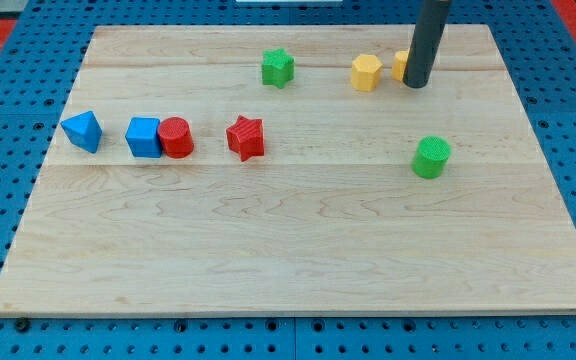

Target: Slide the green circle towards top left

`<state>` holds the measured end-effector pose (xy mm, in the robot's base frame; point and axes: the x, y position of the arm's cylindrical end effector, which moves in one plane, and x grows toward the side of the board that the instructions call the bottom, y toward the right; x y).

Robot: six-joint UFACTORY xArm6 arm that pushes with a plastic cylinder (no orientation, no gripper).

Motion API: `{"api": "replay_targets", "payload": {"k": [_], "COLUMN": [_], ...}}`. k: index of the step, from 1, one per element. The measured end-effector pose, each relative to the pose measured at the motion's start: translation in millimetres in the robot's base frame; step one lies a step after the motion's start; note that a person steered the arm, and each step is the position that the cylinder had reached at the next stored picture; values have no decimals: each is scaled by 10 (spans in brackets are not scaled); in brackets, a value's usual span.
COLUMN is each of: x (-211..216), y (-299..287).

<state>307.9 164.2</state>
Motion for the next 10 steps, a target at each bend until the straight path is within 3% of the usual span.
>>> {"api": "replay_targets", "payload": {"k": [2, 3, 5, 6, 8, 10], "x": [1433, 1673, 834, 797, 839, 563], "y": [754, 424, -1100, -1224, -326, 122]}}
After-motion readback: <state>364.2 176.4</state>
